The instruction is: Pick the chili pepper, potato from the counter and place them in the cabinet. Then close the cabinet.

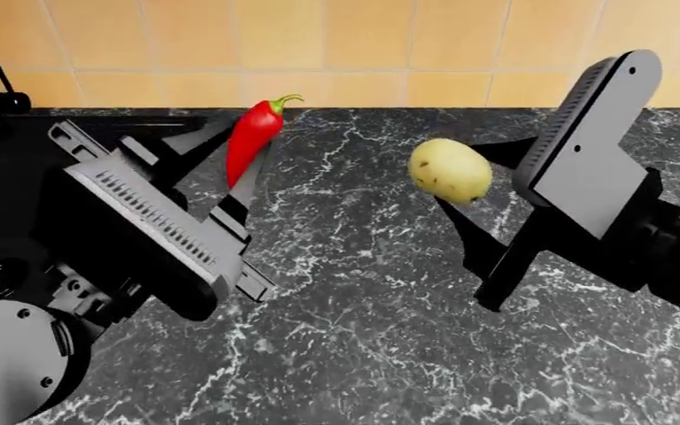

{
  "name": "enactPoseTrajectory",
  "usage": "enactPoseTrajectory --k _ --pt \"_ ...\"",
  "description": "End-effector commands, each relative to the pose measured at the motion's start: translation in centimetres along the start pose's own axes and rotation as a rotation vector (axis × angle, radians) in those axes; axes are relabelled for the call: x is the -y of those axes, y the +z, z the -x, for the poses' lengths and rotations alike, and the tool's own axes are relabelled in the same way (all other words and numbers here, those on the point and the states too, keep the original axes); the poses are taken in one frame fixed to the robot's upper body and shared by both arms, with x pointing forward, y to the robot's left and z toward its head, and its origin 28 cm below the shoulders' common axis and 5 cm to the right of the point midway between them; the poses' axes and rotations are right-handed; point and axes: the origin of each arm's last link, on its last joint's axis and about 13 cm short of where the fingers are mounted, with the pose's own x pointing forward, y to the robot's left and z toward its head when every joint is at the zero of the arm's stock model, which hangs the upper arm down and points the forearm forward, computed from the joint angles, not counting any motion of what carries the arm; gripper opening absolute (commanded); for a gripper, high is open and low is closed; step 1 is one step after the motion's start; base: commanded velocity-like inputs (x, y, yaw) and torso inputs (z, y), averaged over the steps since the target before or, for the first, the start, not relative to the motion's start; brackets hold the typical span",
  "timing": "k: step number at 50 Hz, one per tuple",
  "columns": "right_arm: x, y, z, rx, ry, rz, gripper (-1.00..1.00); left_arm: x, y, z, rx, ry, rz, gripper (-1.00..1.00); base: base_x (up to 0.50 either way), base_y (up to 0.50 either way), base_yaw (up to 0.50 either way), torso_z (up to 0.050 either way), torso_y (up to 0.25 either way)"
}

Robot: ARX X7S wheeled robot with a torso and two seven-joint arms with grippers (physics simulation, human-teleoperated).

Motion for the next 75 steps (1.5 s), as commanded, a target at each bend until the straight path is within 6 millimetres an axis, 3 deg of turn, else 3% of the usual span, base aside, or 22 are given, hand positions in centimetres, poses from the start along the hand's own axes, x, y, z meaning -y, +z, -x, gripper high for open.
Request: enactPoseTrajectory --k 1,22,75 --pt "0.0 0.6 -0.3 0.001 0.004 0.057 -1.00 0.0 0.1 0.7 -0.026 0.015 0.060 -1.00 0.00 0.50 0.00 0.000 0.000" --pt "0.1 1.7 -0.7 0.032 0.008 0.101 -1.00 -0.6 1.3 1.3 -0.035 0.007 0.027 -1.00 0.00 0.50 0.00 0.000 0.000" --pt "-0.1 2.2 -0.9 0.054 0.013 0.124 -1.00 -0.6 0.3 2.6 -0.116 -0.025 0.021 -1.00 -0.05 0.50 0.00 0.000 0.000"
